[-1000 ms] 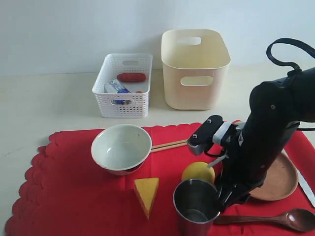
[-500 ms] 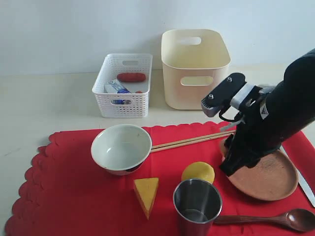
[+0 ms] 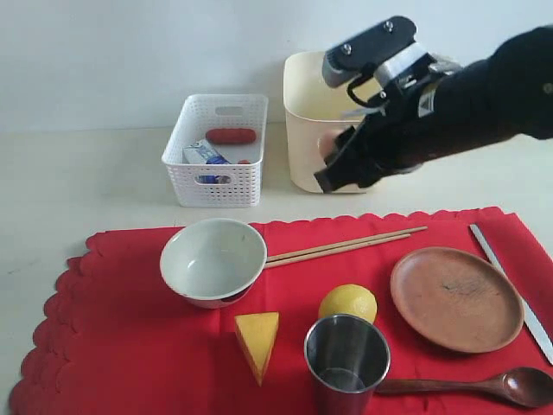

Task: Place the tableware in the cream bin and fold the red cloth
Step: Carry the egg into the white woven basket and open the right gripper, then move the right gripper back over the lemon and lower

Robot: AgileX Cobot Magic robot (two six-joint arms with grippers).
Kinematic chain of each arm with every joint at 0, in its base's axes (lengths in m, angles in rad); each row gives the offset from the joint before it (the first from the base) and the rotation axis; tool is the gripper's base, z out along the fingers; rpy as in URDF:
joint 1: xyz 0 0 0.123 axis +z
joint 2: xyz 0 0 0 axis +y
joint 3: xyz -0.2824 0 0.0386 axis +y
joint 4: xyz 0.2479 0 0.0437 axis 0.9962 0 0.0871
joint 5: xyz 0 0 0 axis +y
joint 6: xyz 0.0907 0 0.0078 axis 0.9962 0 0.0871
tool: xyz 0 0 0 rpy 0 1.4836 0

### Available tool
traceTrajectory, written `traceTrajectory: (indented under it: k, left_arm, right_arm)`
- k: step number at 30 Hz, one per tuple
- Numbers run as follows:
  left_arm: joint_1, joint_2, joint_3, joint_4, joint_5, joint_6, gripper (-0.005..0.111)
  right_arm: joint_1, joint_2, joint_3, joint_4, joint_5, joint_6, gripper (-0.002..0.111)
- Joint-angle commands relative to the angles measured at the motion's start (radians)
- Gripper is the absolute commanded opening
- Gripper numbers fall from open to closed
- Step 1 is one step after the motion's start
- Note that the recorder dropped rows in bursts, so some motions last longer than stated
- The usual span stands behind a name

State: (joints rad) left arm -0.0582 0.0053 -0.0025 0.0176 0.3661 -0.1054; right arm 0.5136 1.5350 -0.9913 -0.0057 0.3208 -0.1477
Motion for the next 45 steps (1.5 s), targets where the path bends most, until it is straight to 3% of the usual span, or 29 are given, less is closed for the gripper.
traceTrajectory:
  k: [1, 9, 19, 32, 34, 41, 45]
  left_arm:
    - [-0.001, -0.005, 0.003, -0.001, -0.01, -0.005, 0.054]
    - [-0.001, -0.005, 0.003, -0.001, -0.01, -0.005, 0.054]
    - [-0.001, -0.005, 0.003, -0.001, -0.01, -0.005, 0.054]
    - [-0.001, -0.005, 0.003, -0.001, -0.01, -0.005, 0.054]
    - [-0.001, -0.005, 0.003, -0.001, -0.01, -0.005, 0.054]
    - [-0.001, -0.005, 0.003, -0.001, -0.01, -0.005, 0.054]
    - [-0.001, -0.005, 0.003, -0.001, -0.01, -0.005, 0.054]
  right_arm:
    - [-0.001, 0.078, -0.133, 0.175, -0.007, -0.165, 0.0]
    - [-0.001, 0.362, -0.478, 0.557, 0.13, -0.516, 0.0]
    - [-0.001, 0.683, -0.844, 0.539, 0.193, -0.531, 0.0]
    - [-0.001, 0.843, -0.961, 0.453, 0.18, -0.546, 0.001]
    - [-0.001, 0.849, -0.961, 0.448, 0.158, -0.546, 0.005]
    - [-0.001, 0.85, -0.961, 0.442, 0.15, -0.535, 0.039]
    - [-0.001, 0.83, -0.961, 0.44, 0.161, -0.523, 0.052]
